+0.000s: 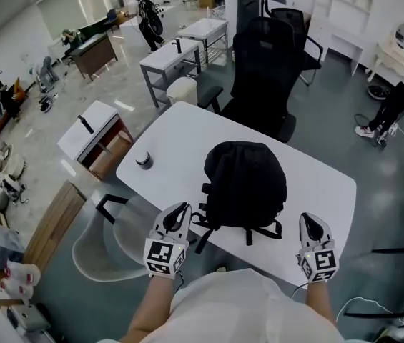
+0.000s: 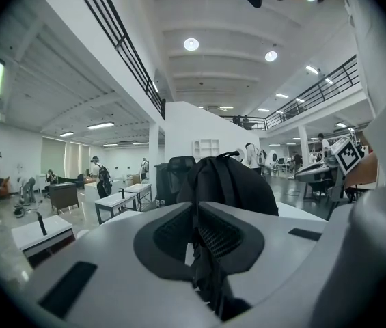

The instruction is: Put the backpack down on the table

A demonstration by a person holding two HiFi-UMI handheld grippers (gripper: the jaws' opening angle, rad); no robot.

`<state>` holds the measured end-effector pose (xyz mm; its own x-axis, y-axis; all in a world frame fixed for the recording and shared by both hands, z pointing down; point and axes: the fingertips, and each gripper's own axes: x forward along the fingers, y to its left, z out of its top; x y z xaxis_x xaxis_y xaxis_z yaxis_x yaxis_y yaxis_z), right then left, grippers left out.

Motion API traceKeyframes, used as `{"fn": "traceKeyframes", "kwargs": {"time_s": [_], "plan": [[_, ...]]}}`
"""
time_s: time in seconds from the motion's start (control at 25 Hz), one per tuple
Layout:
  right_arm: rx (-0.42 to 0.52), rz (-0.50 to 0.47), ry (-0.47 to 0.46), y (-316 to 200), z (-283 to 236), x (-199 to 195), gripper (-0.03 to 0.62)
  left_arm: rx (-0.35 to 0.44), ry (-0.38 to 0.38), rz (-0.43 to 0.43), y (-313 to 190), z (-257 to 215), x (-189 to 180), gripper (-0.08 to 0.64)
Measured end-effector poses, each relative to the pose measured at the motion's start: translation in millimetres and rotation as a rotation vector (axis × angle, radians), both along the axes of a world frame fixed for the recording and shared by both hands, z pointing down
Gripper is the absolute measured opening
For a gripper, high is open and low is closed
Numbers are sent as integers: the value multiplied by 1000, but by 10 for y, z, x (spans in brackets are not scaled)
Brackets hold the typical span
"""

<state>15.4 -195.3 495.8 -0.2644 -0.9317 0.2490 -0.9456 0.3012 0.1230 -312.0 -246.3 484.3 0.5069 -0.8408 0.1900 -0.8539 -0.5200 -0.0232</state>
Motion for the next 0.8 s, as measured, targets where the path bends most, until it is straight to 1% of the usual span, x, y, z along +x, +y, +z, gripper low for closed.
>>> {"fn": "traceKeyframes", "kwargs": {"time_s": [0.24,0.56,0.8], "plan": [[13,12,-35,33,-86,27,17,2,3,4,21,-33,4,44],[11,2,-30,50,-72,9,17,-4,1,10,22,-3,16,44],[9,-26,-8,100,-62,-66,17,-9,3,4,48,22,-19,44]]}}
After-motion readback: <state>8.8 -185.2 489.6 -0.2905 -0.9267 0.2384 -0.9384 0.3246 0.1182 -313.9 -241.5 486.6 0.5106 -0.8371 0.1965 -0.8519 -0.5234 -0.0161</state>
